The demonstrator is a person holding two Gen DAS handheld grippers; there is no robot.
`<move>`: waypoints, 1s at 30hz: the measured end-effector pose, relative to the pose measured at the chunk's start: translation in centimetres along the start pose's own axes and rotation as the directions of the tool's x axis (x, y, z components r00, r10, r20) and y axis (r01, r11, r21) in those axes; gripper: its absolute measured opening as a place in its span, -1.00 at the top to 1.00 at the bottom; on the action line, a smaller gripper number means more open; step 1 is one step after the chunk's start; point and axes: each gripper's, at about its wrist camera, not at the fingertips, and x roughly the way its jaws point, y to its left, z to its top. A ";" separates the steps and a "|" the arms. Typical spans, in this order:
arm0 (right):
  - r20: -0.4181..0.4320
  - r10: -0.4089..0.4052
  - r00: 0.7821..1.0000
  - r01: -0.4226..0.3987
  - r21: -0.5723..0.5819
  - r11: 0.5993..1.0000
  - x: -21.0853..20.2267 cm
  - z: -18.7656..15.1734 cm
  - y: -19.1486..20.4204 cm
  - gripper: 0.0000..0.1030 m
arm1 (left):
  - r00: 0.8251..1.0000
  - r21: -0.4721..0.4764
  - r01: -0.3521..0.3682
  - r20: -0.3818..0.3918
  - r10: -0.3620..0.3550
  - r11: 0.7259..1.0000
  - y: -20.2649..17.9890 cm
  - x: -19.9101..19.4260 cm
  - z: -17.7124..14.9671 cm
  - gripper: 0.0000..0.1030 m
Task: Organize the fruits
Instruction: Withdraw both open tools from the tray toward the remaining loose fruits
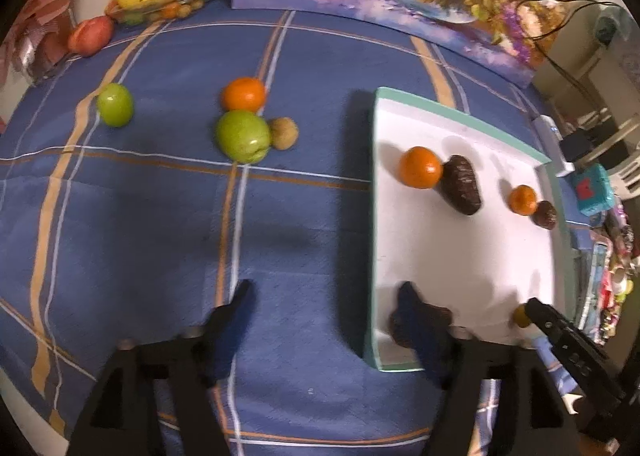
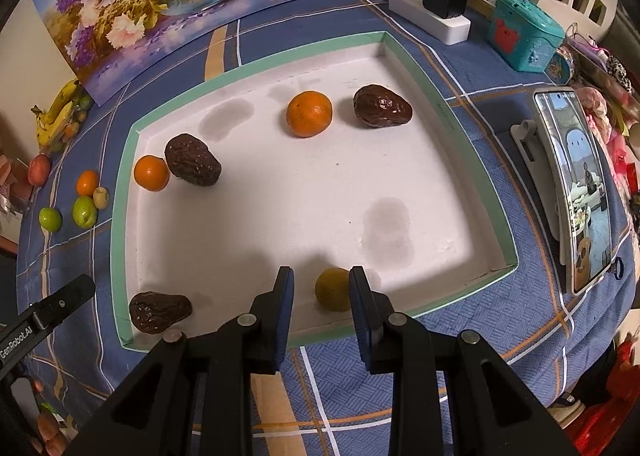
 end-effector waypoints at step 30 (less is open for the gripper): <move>0.161 -0.019 0.987 0.043 -0.152 0.987 -1.0 0.7 3.0 -0.61 | 0.979 -0.063 -0.153 0.128 0.160 0.986 2.1 -2.1 2.7 -1.00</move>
